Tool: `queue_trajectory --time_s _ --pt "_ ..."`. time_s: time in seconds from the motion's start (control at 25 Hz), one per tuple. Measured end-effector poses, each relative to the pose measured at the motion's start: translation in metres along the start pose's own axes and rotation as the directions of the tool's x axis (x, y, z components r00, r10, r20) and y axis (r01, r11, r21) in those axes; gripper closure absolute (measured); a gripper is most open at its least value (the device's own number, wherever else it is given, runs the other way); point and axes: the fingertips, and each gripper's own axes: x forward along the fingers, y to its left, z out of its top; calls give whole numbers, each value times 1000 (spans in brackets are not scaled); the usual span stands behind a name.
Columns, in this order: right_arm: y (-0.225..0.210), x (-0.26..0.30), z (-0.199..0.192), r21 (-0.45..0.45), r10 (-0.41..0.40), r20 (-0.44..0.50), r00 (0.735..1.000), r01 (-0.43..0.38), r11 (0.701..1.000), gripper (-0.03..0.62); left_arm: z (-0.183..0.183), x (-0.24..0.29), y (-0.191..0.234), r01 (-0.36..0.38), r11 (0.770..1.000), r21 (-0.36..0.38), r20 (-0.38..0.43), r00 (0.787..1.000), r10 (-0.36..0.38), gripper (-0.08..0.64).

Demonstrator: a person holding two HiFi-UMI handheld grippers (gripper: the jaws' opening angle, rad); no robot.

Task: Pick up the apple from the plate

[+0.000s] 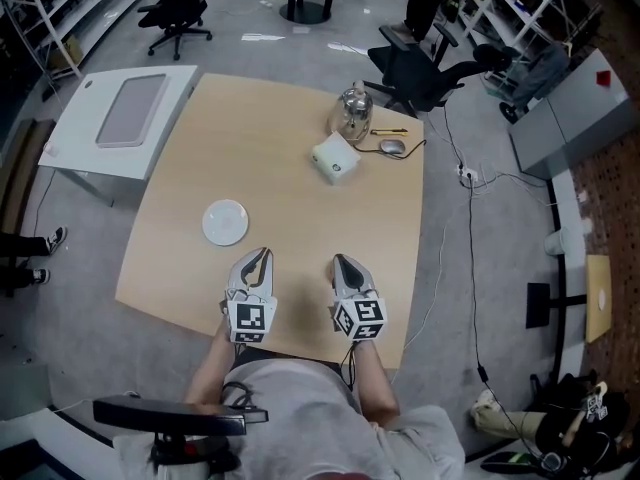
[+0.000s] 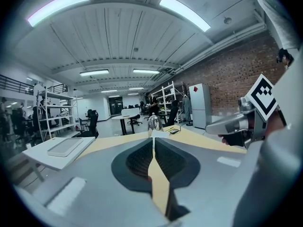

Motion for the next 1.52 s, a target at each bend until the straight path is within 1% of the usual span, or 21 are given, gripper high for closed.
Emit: queue_trajectory --time_s 0.36,0.68,0.92,1.52 --pt "17 -4 4 -13 -6 10 1000 6 1000 586 4 -21 18 -11 1000 -14 14 1000 11 535" --pt "14 -8 -3 -30 -19 12 1000 20 999 586 -1 -30 18 -12 1000 -18 28 1000 12 540" --pt "17 -12 0 -39 -36 17 999 37 999 586 -2 -38 22 -13 1000 -22 26 1000 14 540" --pt "27 -16 -3 -60 -36 -3 999 36 998 586 -1 -44 23 -7 1000 -20 27 1000 8 540"
